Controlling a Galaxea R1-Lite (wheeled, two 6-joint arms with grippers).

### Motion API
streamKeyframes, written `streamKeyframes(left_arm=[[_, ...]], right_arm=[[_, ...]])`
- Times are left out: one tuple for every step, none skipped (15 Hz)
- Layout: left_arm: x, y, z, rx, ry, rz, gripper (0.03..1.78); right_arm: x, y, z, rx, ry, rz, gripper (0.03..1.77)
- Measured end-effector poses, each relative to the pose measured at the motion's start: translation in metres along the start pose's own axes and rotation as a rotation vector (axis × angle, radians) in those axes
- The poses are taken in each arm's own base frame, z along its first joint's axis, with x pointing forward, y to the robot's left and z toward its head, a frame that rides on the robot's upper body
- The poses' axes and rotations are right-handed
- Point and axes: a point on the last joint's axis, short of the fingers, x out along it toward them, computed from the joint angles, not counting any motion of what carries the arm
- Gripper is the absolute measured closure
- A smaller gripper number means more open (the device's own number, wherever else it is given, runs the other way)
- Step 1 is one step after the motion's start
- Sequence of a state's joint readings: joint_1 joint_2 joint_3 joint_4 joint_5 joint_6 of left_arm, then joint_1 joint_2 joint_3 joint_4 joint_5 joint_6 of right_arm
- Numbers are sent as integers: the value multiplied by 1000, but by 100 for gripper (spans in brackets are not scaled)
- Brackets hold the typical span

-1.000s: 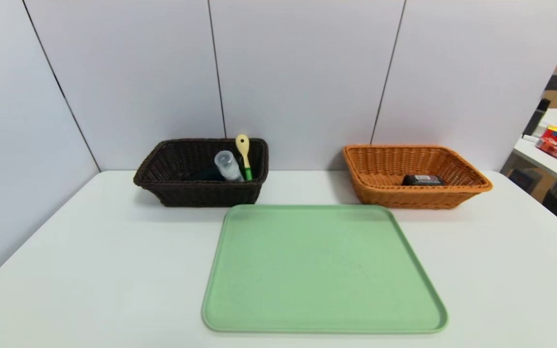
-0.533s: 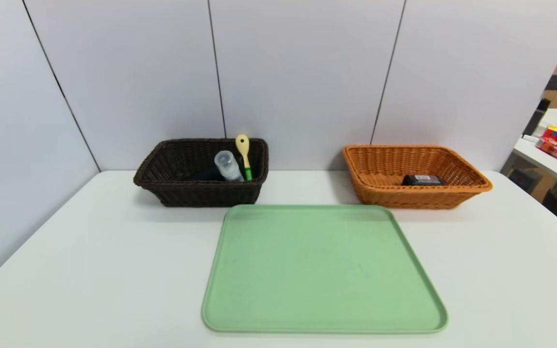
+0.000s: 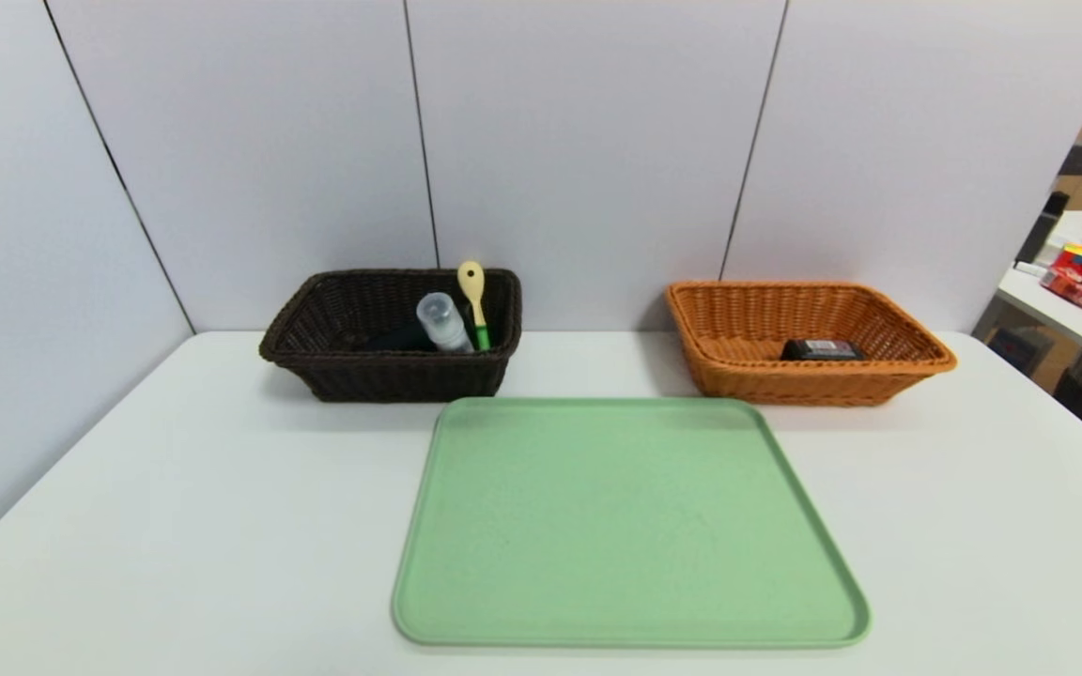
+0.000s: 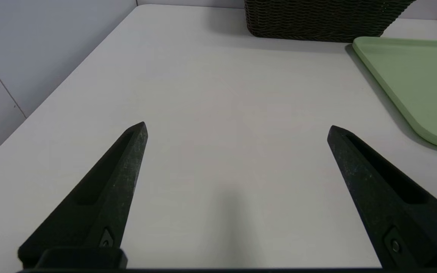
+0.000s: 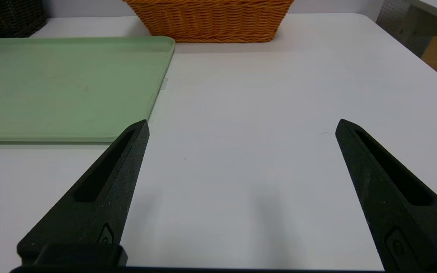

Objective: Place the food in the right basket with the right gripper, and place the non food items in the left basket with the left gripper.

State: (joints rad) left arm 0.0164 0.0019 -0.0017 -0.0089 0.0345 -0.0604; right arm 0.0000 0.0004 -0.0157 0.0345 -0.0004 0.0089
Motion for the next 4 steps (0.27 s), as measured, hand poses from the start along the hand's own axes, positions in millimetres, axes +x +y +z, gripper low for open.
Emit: streamKeyframes(left_arm=[[0, 0, 0, 0, 0, 0, 12], [0, 0, 0, 0, 0, 0, 12], [0, 0, 0, 0, 0, 0, 12], [0, 0, 0, 0, 0, 0, 12]], right_arm=[[0, 0, 1, 1, -6, 0, 10], [0, 0, 1, 1, -10, 1, 10], [0, 0, 1, 1, -9, 1, 10], [0, 0, 1, 2, -9, 1, 10]])
